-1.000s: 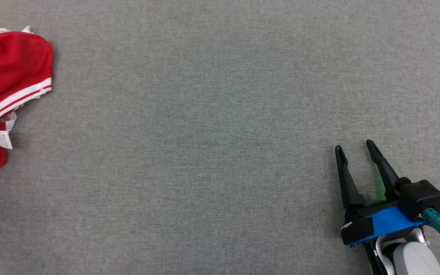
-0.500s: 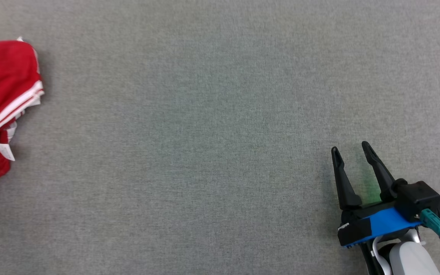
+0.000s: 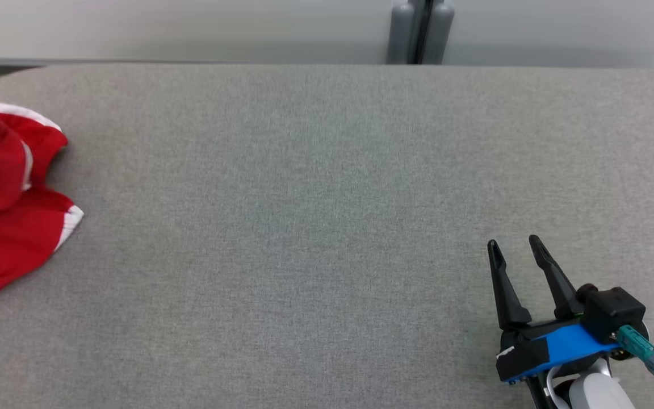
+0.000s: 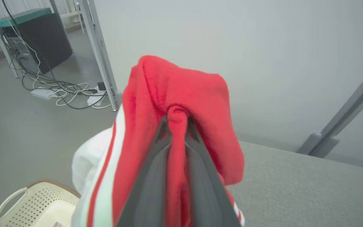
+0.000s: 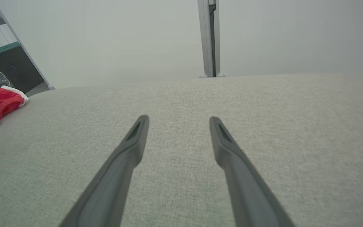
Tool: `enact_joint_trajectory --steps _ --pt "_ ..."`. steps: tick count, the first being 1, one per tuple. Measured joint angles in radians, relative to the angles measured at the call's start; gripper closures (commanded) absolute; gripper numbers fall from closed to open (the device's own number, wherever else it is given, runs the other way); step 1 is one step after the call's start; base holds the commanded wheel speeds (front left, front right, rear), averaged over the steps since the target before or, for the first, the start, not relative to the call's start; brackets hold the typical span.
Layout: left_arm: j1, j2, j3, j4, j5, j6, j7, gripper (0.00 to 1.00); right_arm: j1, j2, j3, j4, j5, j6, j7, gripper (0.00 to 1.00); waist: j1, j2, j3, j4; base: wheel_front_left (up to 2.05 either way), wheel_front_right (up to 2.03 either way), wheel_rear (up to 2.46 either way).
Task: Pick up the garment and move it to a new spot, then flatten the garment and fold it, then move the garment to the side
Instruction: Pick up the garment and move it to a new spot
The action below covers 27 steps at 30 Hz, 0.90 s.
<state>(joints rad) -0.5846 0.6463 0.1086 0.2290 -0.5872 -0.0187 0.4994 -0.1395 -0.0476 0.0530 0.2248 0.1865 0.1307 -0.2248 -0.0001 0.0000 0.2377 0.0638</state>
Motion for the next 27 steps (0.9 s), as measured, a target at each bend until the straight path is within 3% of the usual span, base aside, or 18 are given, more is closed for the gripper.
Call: enact_joint_trajectory --steps 9,13,17,27 --pt "-0.123 0.001 -0.105 -0.161 0.008 -0.053 0.038 1.00 0.028 0.000 -0.023 0.043 0.022 0.000 -0.021 0.00 0.0000 0.0000 -0.091 -0.036 0.00 0.00 0.00" --pt "-0.167 -0.071 -0.201 -0.269 0.004 -0.055 0.090 1.00 0.042 0.000 -0.030 0.052 0.028 0.000 -0.025 0.00 -0.0001 0.0000 -0.130 -0.084 0.00 0.00 0.00" --pt "-0.184 -0.092 -0.254 -0.306 0.013 -0.062 0.108 1.00 0.042 0.000 -0.032 0.057 0.033 0.000 -0.028 0.00 -0.0001 0.0000 -0.140 -0.127 0.00 0.00 0.00" --pt "-0.127 -0.208 -0.435 -0.313 -0.002 -0.084 0.131 1.00 0.042 -0.001 -0.041 0.058 0.027 0.000 -0.029 0.00 0.0001 0.0000 -0.133 -0.283 0.00 0.00 0.00"
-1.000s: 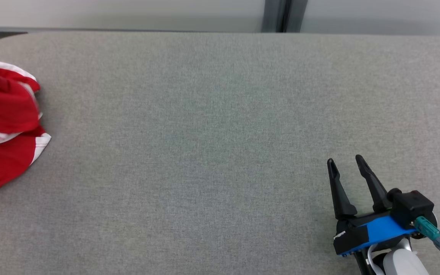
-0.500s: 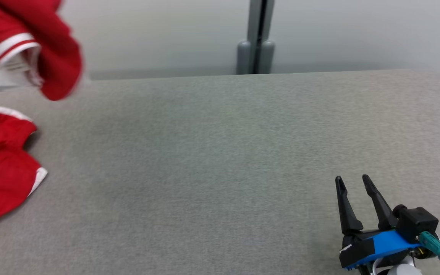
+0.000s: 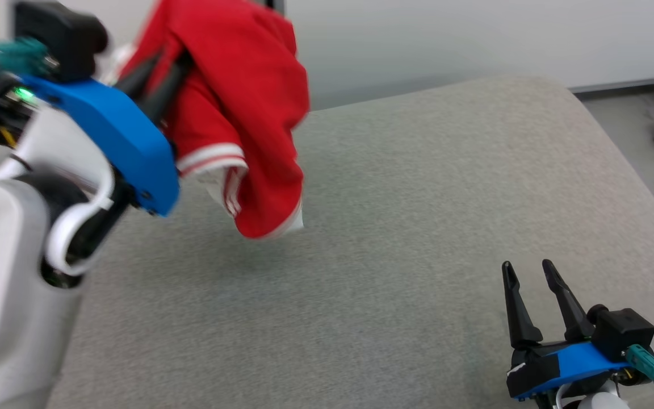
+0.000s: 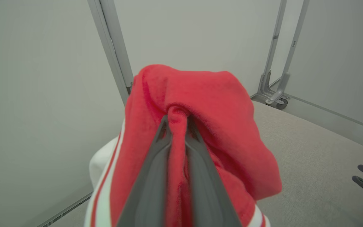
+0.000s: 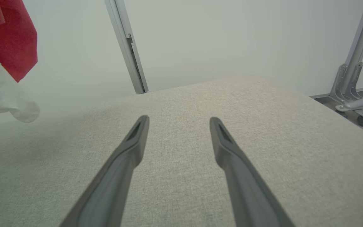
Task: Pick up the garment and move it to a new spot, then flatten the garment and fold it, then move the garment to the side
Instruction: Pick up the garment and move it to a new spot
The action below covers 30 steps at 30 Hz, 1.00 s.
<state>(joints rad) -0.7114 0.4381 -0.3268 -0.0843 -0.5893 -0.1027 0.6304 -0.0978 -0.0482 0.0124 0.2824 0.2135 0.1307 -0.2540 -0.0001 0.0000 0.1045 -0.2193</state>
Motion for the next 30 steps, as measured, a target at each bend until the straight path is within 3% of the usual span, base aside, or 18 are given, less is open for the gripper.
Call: enact_joint_trajectory --steps 6,13,15,16,17,23,30 --pt "0.099 -0.038 -0.077 0.105 0.046 0.001 -0.077 1.00 -0.003 0.001 0.016 -0.007 0.004 0.000 0.000 0.00 0.0002 0.0000 0.026 -0.082 0.00 0.00 0.00" --pt "0.237 -0.114 -0.135 0.310 0.093 0.036 -0.233 1.00 0.000 0.000 0.011 -0.003 0.017 0.000 -0.003 0.00 0.0002 0.0000 0.031 -0.134 0.00 0.00 0.00" --pt "0.266 -0.148 -0.141 0.382 0.095 0.054 -0.282 0.58 0.001 0.000 0.010 -0.002 0.017 0.000 -0.004 0.00 0.0002 0.0000 0.030 -0.134 0.00 0.00 0.00" --pt "0.274 -0.164 -0.144 0.410 0.103 0.061 -0.318 0.58 0.002 0.000 0.008 -0.001 0.016 0.000 -0.004 0.00 0.0002 0.0000 0.028 -0.132 0.00 0.00 0.00" --pt "0.277 -0.180 -0.143 0.441 0.107 0.068 -0.350 0.00 0.004 0.000 0.008 0.000 0.014 0.000 -0.004 0.00 0.0002 0.0000 0.026 -0.128 0.00 0.00 0.00" --pt "0.302 -0.262 -0.137 0.529 0.093 0.074 -0.523 0.00 0.016 0.000 0.008 -0.005 -0.001 0.000 -0.004 0.00 0.0002 0.0000 0.000 -0.083 0.00 0.00 0.00" --pt "0.365 -0.277 -0.103 0.512 0.050 0.057 -0.650 0.00 0.044 0.000 0.004 -0.014 -0.003 0.000 0.015 0.00 0.0000 0.0000 -0.039 -0.007 0.00 0.00 0.00"
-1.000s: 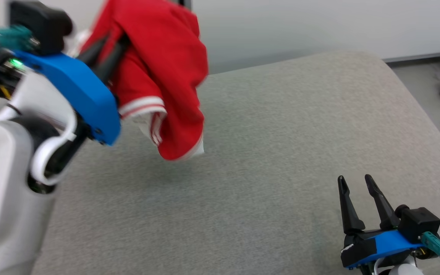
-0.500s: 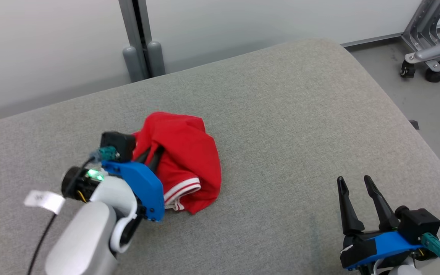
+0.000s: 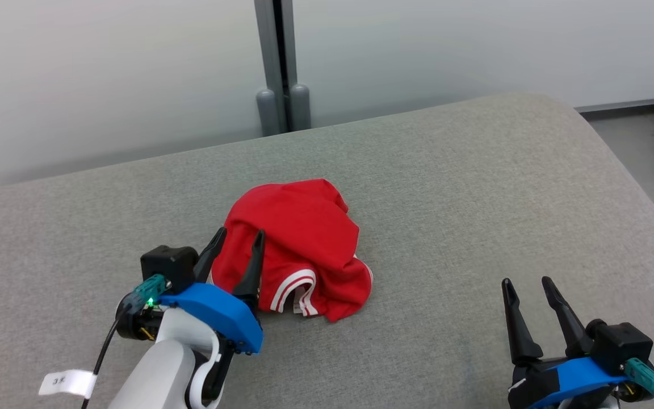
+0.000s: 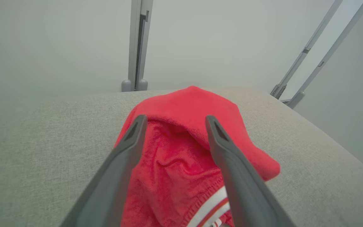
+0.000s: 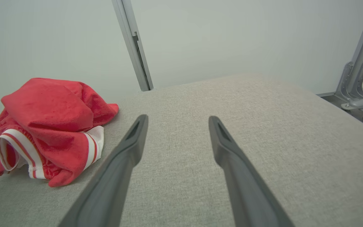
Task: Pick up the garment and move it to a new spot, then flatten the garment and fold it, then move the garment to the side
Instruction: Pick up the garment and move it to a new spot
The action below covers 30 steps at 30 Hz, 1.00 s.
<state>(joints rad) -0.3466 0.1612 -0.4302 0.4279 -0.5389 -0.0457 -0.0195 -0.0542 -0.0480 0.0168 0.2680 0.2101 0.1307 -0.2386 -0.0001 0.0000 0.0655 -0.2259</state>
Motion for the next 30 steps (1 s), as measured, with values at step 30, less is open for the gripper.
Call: enact_joint_trajectory --steps 30 --pt "0.298 0.091 0.246 -0.135 0.101 0.081 -0.242 0.00 0.040 0.000 -0.042 -0.007 -0.006 0.000 0.026 0.00 0.0001 0.0000 -0.060 0.190 0.00 0.00 0.00"
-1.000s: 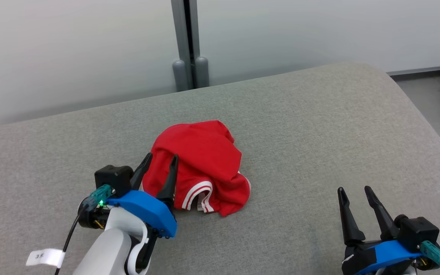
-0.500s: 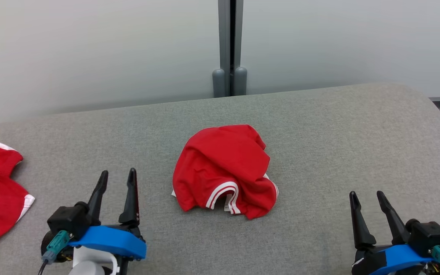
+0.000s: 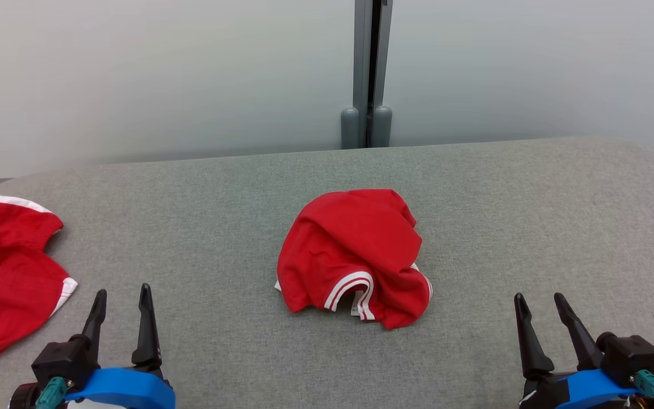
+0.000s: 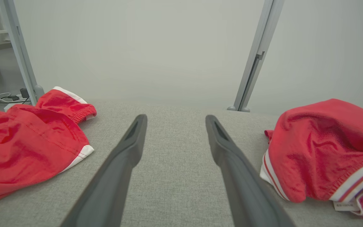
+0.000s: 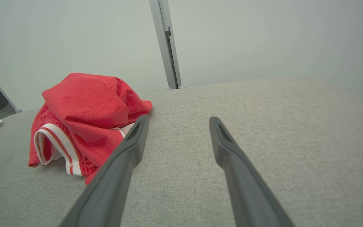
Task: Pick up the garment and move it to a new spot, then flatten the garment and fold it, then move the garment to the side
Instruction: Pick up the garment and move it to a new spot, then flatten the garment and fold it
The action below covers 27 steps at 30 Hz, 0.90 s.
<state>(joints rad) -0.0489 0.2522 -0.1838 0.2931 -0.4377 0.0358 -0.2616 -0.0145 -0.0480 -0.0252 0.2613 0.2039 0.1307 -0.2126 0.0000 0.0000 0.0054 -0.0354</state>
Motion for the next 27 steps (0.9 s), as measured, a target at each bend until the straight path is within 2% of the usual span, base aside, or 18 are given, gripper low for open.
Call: enact_joint_trajectory --steps 21,27 --pt "-0.011 0.003 -0.032 0.016 0.013 0.003 0.021 0.00 0.005 0.000 0.007 0.032 0.002 0.000 -0.010 0.00 0.0001 0.0000 0.019 0.005 0.00 0.00 0.00" --pt "-0.018 0.009 -0.035 0.020 0.006 0.002 0.018 0.00 -0.024 0.000 0.043 0.057 0.030 0.000 -0.008 0.00 0.0001 0.0000 0.030 0.008 0.00 0.00 0.00"
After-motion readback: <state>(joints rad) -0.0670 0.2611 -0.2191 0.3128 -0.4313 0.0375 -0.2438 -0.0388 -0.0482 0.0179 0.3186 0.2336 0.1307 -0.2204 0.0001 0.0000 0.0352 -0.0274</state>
